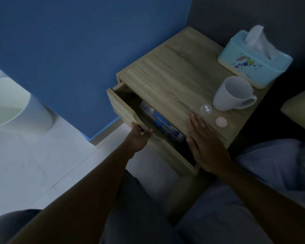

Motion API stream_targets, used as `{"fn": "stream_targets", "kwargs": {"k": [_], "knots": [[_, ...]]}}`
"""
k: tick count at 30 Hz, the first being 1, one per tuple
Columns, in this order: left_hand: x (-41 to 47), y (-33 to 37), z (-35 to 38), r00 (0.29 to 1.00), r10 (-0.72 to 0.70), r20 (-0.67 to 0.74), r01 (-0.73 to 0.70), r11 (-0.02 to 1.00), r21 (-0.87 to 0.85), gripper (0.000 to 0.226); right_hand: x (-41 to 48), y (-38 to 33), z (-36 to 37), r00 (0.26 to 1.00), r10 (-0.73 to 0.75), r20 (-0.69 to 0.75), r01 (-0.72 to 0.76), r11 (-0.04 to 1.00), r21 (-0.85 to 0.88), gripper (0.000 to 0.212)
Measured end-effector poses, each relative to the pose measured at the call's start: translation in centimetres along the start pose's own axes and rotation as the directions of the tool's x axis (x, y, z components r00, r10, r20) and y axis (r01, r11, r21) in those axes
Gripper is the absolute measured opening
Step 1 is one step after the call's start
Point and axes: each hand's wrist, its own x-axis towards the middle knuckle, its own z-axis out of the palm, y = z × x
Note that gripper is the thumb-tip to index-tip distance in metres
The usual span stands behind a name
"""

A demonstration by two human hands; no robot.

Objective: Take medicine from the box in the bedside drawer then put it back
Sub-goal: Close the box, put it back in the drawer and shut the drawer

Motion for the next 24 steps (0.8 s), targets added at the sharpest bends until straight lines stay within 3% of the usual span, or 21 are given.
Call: {"fn": "stream_targets", "kwargs": {"k": [15, 24], "knots": [[2.4, 1.8, 4.2, 0.999, 0.038, 0.001, -0.038, 0.995, -0.093, 0.08, 0.0, -0.1, -0.1, 0.999, -0.01, -0.033, 0.009, 0.999, -0.032, 0.061], [3.8, 2.5, 5.2, 1.0, 0.016, 0.001, -0.016, 0.994, -0.111, 0.07, 0.1, -0.8, -0.9, 1.0, -0.001, -0.003, 0.001, 0.999, -0.04, 0.062]]}}
